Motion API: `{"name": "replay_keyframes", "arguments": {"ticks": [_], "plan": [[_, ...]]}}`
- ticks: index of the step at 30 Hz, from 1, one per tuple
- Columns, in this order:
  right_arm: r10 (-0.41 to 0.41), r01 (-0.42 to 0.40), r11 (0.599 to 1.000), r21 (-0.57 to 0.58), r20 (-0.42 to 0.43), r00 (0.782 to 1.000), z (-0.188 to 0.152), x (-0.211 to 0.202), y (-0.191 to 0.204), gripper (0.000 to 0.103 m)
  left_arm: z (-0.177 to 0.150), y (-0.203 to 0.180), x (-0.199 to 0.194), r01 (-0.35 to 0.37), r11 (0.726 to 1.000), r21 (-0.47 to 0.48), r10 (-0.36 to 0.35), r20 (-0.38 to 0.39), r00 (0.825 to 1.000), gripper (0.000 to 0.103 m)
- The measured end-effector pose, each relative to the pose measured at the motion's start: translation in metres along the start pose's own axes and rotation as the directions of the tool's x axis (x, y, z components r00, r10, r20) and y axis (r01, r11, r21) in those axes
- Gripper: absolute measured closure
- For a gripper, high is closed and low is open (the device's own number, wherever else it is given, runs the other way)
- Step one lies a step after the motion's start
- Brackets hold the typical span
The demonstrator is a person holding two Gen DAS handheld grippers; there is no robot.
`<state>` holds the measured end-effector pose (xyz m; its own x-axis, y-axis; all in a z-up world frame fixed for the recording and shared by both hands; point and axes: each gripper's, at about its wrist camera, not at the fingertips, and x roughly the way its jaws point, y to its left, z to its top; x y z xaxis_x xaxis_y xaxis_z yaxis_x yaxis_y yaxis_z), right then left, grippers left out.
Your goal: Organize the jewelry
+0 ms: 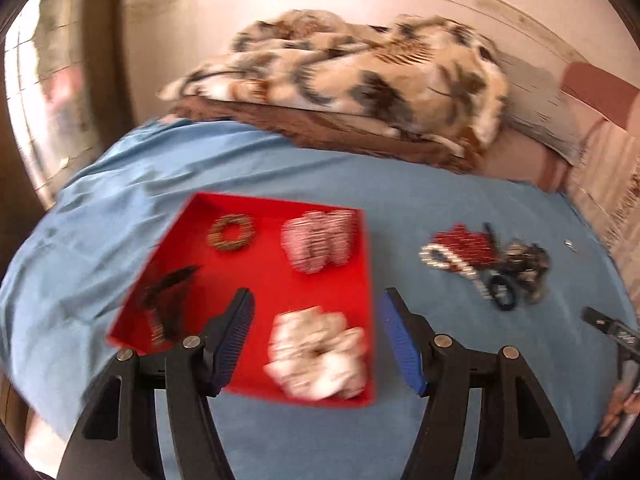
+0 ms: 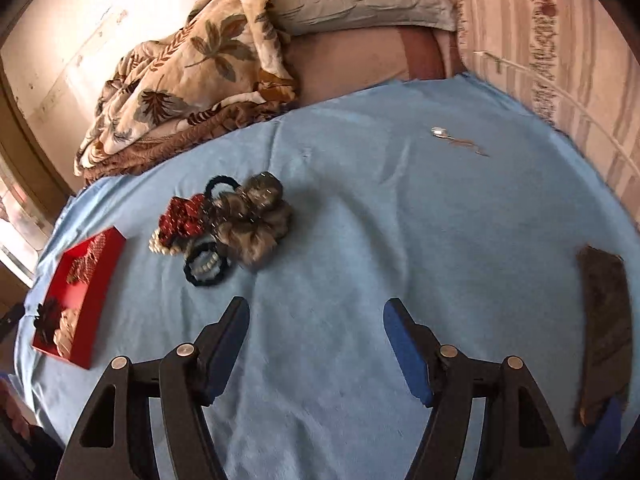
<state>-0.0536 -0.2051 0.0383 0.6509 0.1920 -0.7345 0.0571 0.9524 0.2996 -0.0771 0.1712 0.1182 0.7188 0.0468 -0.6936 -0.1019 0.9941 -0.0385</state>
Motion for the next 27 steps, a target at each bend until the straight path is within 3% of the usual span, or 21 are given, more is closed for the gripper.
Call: {"name": "replay_keyframes", "arguments": {"ticks": [3, 6, 13, 19, 23, 24, 25, 26, 27], "plan": [[0.023, -0.023, 0.999, -0.029, -0.003, 1.000, 0.008, 0.014, 0.008, 0.029, 0.021, -0.033, 0.023, 0.095, 0.995, 0.024, -0.094, -0.054, 0.994, 0.039], [0.053, -0.054, 0.998, -0.044, -0.020, 0.998, 0.015, 0.029, 0.014, 0.029, 0.038, -0.066, 0.050, 0.135, 0.989, 0.066, -0.127, -0.104, 0.986, 0.039], [0.154, -0.153, 0.988, 0.028, -0.042, 0.987, 0.039, 0.060, 0.004, 0.030, 0.068, -0.131, 0.110, 0.157, 0.971, 0.179, -0.128, -0.163, 0.978, 0.039], [0.216, -0.212, 0.972, 0.101, -0.029, 0.976, 0.061, 0.081, -0.006, 0.029, 0.078, -0.159, 0.166, 0.170, 0.971, 0.169, -0.125, -0.247, 0.961, 0.039], [0.249, -0.244, 0.962, 0.120, -0.030, 0.968, 0.071, 0.094, -0.006, 0.030, 0.075, -0.168, 0.198, 0.184, 0.971, 0.153, -0.128, -0.317, 0.940, 0.040], [0.252, -0.246, 0.962, 0.118, -0.034, 0.967, 0.072, 0.096, -0.005, 0.032, 0.073, -0.170, 0.204, 0.190, 0.970, 0.153, -0.130, -0.333, 0.934, 0.040], [0.256, -0.250, 0.961, 0.116, -0.044, 0.966, 0.072, 0.099, -0.003, 0.041, 0.071, -0.172, 0.208, 0.195, 0.968, 0.157, -0.131, -0.349, 0.928, 0.040], [0.263, -0.256, 0.960, 0.118, -0.054, 0.963, 0.072, 0.102, -0.003, 0.057, 0.069, -0.174, 0.211, 0.202, 0.966, 0.159, -0.135, -0.357, 0.924, 0.047], [0.276, -0.267, 0.956, 0.122, -0.066, 0.959, 0.072, 0.104, -0.002, 0.066, 0.067, -0.176, 0.210, 0.216, 0.963, 0.164, -0.145, -0.362, 0.921, 0.074]]}}
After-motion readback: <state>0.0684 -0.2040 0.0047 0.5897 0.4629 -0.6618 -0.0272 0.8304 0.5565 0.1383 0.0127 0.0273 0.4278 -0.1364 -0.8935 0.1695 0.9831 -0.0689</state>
